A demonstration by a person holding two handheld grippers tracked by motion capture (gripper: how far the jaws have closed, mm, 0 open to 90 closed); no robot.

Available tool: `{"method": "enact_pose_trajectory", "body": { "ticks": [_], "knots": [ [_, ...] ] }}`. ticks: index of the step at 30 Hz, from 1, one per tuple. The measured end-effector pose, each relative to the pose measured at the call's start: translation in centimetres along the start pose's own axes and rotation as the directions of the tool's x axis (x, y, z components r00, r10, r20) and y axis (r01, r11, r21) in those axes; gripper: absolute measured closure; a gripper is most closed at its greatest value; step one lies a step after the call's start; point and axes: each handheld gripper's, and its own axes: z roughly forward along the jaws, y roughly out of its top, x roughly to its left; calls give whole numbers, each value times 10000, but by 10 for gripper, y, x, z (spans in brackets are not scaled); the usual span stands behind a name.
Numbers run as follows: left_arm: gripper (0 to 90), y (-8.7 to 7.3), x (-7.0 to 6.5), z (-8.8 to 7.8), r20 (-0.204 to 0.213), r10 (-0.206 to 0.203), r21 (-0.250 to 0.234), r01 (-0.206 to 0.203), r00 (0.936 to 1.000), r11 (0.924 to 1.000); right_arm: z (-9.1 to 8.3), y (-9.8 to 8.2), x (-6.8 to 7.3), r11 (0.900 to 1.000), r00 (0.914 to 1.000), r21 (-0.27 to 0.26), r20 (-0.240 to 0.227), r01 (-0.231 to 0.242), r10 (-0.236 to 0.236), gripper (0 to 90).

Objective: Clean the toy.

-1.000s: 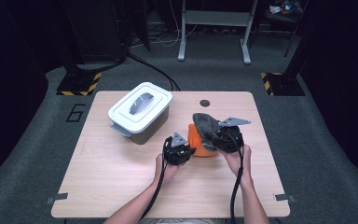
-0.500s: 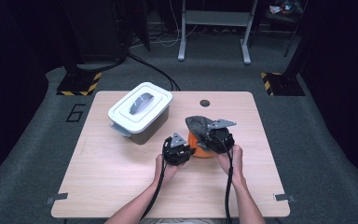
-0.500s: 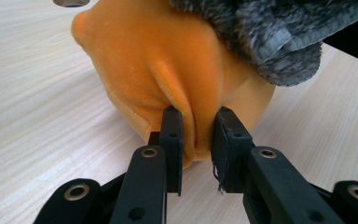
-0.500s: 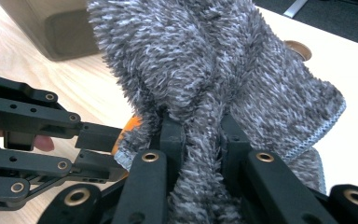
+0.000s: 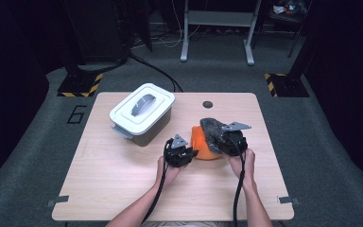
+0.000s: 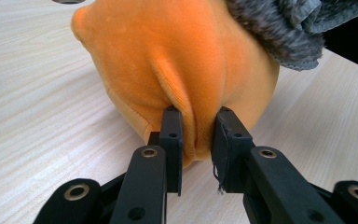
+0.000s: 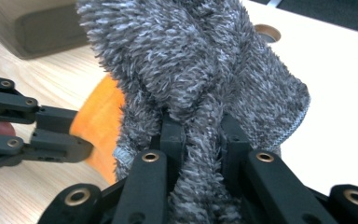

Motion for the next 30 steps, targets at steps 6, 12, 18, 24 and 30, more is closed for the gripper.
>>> {"method": "enact_pose_trajectory", "body": {
  "ticks": [6,12,18,24,30],
  "knots": [
    [753,-2,1,0,-40,-111,-54,111,9999,9999,0,-9,-13,9992,9990,155,286,-360,355,760],
    [753,-2,1,0,-1,-23,-2,23,10000,10000,3,-22,-26,9964,9959,339,489,-776,759,761],
    [754,-2,1,0,-24,-70,-23,70,10000,10000,13,-33,-42,9885,9898,785,690,-1296,1243,761],
    [753,-2,1,0,-19,-66,-7,66,10000,10000,26,-44,-49,9793,9852,1238,812,-1603,1510,761],
    [753,-3,2,0,-52,-82,-49,82,10000,10000,33,-50,-52,9719,9831,1567,786,-1757,1650,761]
  ]
}}
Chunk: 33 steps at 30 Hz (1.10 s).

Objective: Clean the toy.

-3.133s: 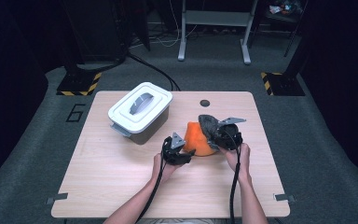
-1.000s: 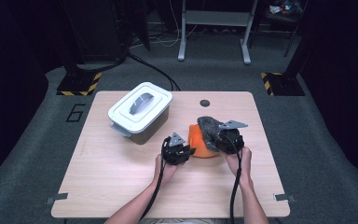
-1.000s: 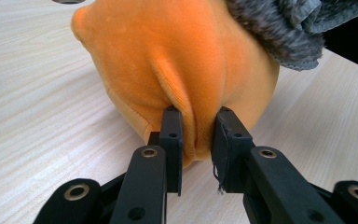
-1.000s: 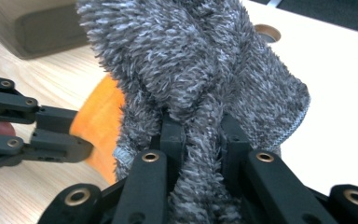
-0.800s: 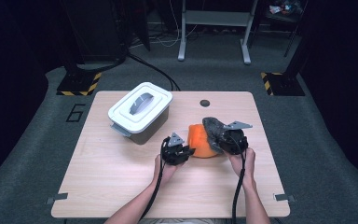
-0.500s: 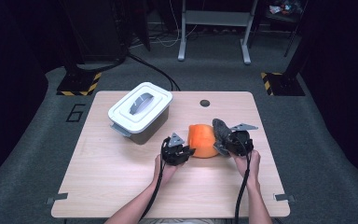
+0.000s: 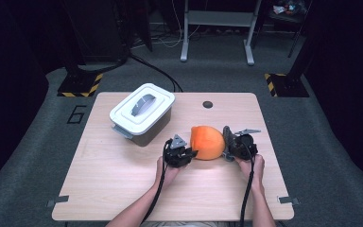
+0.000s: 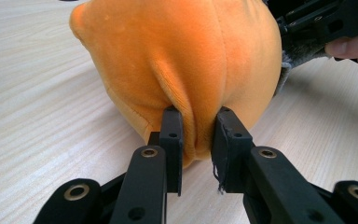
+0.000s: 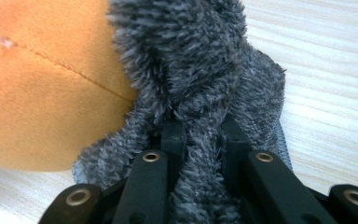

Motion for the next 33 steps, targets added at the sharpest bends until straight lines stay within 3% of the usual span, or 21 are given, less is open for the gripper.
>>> {"method": "enact_pose_trajectory", "body": {
  "ticks": [10,14,19,27,33],
  "knots": [
    [753,-1,2,-1,12,-96,44,96,10000,9999,-32,8,6,9973,9999,-722,83,131,-126,764],
    [752,0,2,-1,7,-75,31,75,10000,10000,-50,15,11,9913,9983,-1218,-248,497,-531,764],
    [752,0,1,-1,-42,-20,-1,20,10000,10000,-63,26,28,9827,9932,-1671,-711,796,-926,763],
    [751,0,1,0,-12,-65,-22,65,10000,10000,-60,40,62,9733,9791,-1765,-1140,1468,-1684,761],
    [751,0,0,0,-23,-45,-10,45,10000,10000,-56,45,78,9660,9702,-1819,-1247,1836,-2078,762]
  ]
}}
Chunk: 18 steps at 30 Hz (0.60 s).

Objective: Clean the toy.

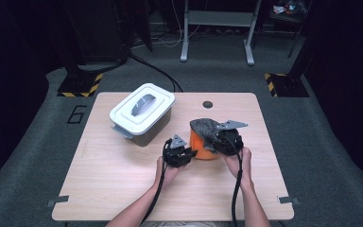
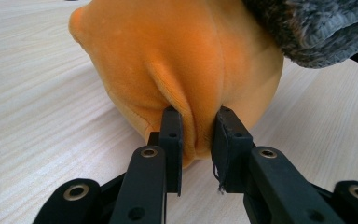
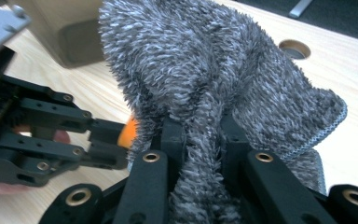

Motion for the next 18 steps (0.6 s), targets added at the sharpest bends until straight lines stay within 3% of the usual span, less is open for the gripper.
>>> {"method": "enact_pose_trajectory", "body": {
  "ticks": [3,6,9,12,15,18],
  "knots": [
    [751,0,-1,0,45,25,37,-25,10000,10000,-3,2,3,9997,9992,-238,-380,-104,95,762],
    [751,0,-2,0,86,-35,26,34,10000,10000,-4,4,5,9996,9992,-287,-401,31,-42,760],
    [751,1,-2,0,45,121,45,-121,9999,9999,3,3,6,9994,9986,9,398,344,-344,726],
    [751,1,-3,0,15,255,119,-255,9997,9996,11,1,5,9983,9955,322,790,493,-517,587],
    [751,1,-3,1,4,231,150,-231,9997,9996,20,0,7,9980,9956,492,820,408,-447,456],
    [751,0,-3,1,4,188,171,-188,9998,9997,26,-1,9,9977,9944,583,978,354,-410,380]
  ]
}}
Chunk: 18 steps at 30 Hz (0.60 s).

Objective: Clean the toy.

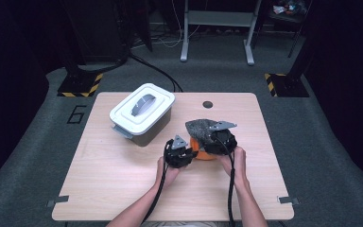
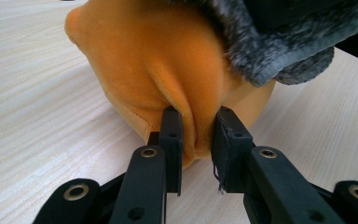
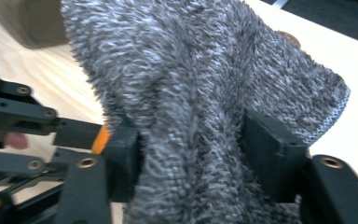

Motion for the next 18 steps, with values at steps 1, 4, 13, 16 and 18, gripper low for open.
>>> {"method": "enact_pose_trajectory", "body": {
  "ticks": [1,4,13,16,18],
  "knots": [
    [752,0,0,0,-10,13,14,-13,10000,10000,2,0,0,10000,9999,43,107,40,-41,333],
    [752,-1,1,1,-22,-1,42,1,10000,10000,7,-1,-1,9999,9998,124,204,-59,57,302],
    [752,-3,3,1,68,-191,40,191,9998,9998,14,-6,-9,9997,9994,66,-275,-228,230,624],
    [752,-3,3,2,33,-162,17,162,9999,9999,11,-7,-11,9996,9993,7,-246,-266,266,691],
    [753,-3,3,2,-9,-163,-9,163,9999,9999,9,-8,-14,9994,9990,-32,-297,-331,330,705]
  ]
}}
